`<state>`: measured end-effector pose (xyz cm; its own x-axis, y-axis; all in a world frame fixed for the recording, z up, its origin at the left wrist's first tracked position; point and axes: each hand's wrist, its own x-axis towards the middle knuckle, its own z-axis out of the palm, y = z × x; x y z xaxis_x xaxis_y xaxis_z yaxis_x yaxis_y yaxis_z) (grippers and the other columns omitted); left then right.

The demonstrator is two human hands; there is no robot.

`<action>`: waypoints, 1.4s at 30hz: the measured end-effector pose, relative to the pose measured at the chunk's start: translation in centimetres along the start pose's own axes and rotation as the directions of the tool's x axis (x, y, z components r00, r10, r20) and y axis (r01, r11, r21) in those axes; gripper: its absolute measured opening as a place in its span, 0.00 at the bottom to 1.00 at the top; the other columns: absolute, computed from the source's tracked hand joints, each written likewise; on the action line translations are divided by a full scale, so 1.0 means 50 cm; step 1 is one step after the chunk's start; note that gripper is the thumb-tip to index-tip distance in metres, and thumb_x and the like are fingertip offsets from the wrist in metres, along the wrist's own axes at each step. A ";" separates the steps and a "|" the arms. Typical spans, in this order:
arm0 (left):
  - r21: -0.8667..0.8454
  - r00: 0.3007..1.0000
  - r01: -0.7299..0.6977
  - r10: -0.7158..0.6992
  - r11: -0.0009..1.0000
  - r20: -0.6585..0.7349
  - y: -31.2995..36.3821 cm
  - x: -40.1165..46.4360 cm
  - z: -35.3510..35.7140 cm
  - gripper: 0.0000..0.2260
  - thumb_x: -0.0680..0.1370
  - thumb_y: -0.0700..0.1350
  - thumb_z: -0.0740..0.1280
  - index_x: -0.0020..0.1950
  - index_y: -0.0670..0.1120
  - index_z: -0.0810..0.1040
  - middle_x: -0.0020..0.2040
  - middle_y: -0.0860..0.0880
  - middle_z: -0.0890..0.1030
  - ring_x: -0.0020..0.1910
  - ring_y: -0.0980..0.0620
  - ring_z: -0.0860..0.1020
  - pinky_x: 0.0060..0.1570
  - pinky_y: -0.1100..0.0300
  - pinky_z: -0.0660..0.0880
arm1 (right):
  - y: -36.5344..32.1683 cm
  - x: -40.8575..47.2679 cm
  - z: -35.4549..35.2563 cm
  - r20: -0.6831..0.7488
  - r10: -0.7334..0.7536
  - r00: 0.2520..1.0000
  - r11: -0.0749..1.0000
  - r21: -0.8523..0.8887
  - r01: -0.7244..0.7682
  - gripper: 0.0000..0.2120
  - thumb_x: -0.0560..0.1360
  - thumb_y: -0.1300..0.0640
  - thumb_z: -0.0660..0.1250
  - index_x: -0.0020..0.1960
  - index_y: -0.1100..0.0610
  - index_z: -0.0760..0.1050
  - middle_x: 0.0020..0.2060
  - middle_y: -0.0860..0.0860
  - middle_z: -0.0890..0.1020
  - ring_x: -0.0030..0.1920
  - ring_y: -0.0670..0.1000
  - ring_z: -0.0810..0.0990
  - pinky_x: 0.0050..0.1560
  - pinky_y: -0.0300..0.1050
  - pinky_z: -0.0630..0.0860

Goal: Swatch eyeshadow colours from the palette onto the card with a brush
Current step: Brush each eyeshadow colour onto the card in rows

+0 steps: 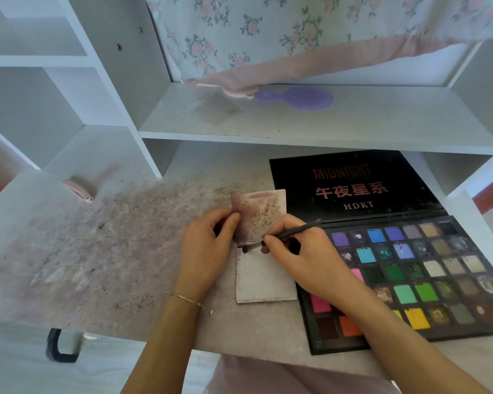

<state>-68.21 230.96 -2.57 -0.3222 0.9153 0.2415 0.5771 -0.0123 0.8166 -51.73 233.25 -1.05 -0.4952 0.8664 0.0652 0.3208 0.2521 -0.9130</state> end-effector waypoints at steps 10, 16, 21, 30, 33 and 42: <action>0.013 1.000 0.005 -0.005 1.000 0.004 0.000 0.000 0.000 0.05 0.76 0.43 0.65 0.45 0.47 0.81 0.35 0.59 0.78 0.35 0.60 0.76 0.36 0.68 0.70 | 0.000 -0.001 0.000 0.015 -0.018 1.000 1.000 0.007 0.018 0.04 0.74 0.57 0.64 0.40 0.51 0.74 0.36 0.51 0.81 0.40 0.53 0.78 0.42 0.49 0.75; 0.018 1.000 0.005 -0.005 1.000 0.005 0.002 0.000 0.000 0.06 0.76 0.43 0.64 0.45 0.47 0.81 0.35 0.59 0.78 0.35 0.60 0.75 0.36 0.69 0.70 | 0.002 -0.002 -0.003 0.025 -0.016 1.000 1.000 0.025 0.016 0.05 0.73 0.57 0.64 0.40 0.50 0.74 0.36 0.50 0.81 0.39 0.50 0.78 0.42 0.47 0.76; 0.022 1.000 0.006 -0.006 1.000 -0.002 0.001 0.000 0.000 0.06 0.76 0.43 0.64 0.46 0.46 0.81 0.35 0.59 0.78 0.35 0.61 0.75 0.36 0.69 0.70 | 0.002 -0.001 -0.004 -0.017 -0.025 1.000 0.996 0.090 0.026 0.10 0.75 0.61 0.62 0.43 0.46 0.75 0.37 0.46 0.81 0.42 0.43 0.80 0.45 0.38 0.77; -0.039 0.999 0.053 -0.053 0.998 0.005 0.005 -0.001 -0.001 0.06 0.76 0.44 0.64 0.46 0.49 0.81 0.37 0.56 0.80 0.38 0.58 0.78 0.41 0.61 0.75 | -0.017 -0.006 -0.035 -0.171 -0.063 0.983 0.937 0.330 0.118 0.13 0.77 0.67 0.55 0.46 0.58 0.77 0.40 0.51 0.82 0.41 0.45 0.82 0.42 0.32 0.75; -0.034 0.999 0.053 -0.053 0.998 0.005 0.005 -0.002 -0.002 0.06 0.76 0.44 0.64 0.46 0.48 0.81 0.37 0.58 0.80 0.37 0.59 0.77 0.40 0.64 0.75 | -0.010 -0.020 -0.061 -0.238 -0.048 0.970 0.951 0.285 0.117 0.14 0.77 0.69 0.57 0.45 0.55 0.77 0.39 0.50 0.82 0.41 0.45 0.81 0.44 0.33 0.75; -0.023 0.999 0.052 -0.052 0.998 0.001 0.008 -0.003 -0.003 0.06 0.76 0.43 0.64 0.47 0.46 0.81 0.37 0.55 0.80 0.39 0.58 0.77 0.41 0.61 0.74 | 0.029 -0.073 -0.156 -0.451 0.071 0.890 0.990 0.142 -0.007 0.12 0.76 0.67 0.60 0.44 0.51 0.74 0.38 0.49 0.79 0.38 0.39 0.79 0.37 0.29 0.74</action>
<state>-68.03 230.74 -2.23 -0.3513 0.9151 0.1980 0.5420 0.0263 0.8400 -43.17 233.81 0.52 -0.0536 0.9832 0.1747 0.2062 0.1821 -0.9614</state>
